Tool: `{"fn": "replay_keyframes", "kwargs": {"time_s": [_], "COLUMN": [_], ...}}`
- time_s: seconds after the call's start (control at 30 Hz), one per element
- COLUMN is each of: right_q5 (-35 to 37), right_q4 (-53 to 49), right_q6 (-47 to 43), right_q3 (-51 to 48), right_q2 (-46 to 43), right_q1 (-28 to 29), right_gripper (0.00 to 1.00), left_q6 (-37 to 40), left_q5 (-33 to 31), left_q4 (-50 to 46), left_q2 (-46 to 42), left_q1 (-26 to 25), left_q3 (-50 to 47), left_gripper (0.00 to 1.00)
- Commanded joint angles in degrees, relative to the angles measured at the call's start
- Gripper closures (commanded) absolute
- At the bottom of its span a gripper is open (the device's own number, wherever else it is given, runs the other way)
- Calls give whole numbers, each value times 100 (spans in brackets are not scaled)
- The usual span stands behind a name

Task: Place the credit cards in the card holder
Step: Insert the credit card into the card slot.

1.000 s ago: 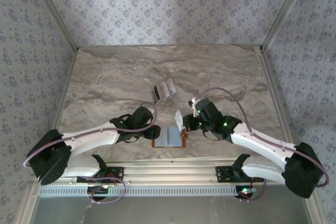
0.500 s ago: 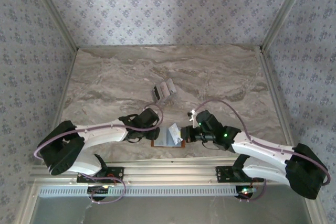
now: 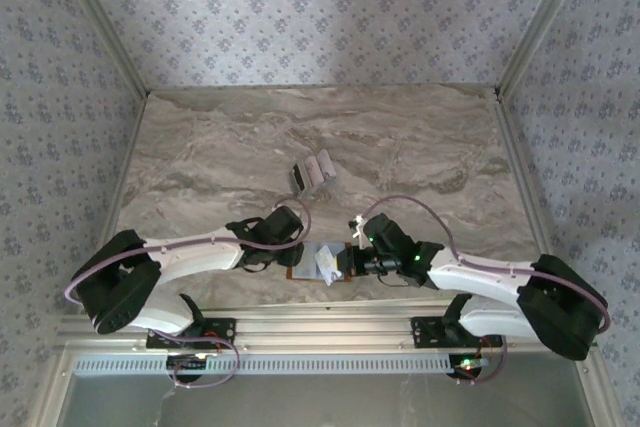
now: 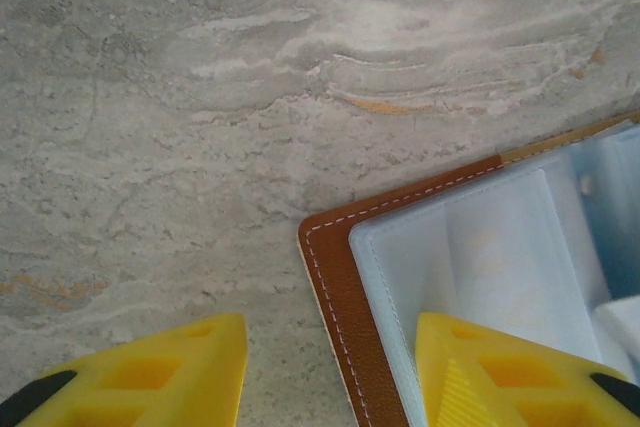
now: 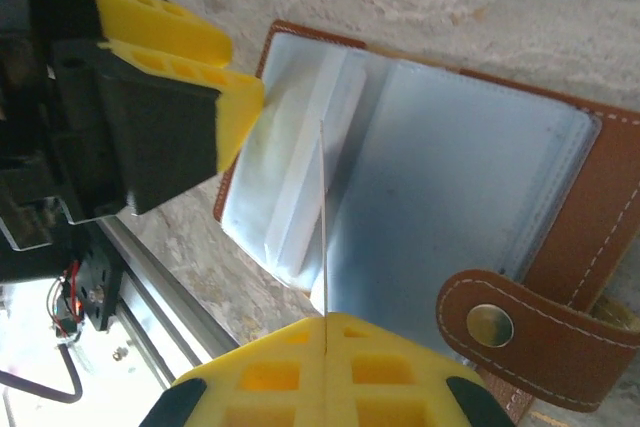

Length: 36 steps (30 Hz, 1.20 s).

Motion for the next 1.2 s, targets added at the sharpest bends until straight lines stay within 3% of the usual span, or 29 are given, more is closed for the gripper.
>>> {"fn": "replay_keyframes", "kwargs": {"time_s": [0.0,0.8,1.17], "right_q5": [-118,605,989], "right_q4": [156,839,1874], "right_q6": [123,485,1015], "right_q3": [70,239,108], "right_q2": [156,886,1390], "right_q1": [42,-36,372], "right_gripper": [100,100,100], "left_q6": [-44,-182,-257], "left_q5": [-99,64,245], "left_q4": [-174,-138,-74], "left_q2": [11,-86,-118], "left_q1": [-44,-44,-44], "left_q3": [71,-62,-113], "left_gripper": [52,53,53]}}
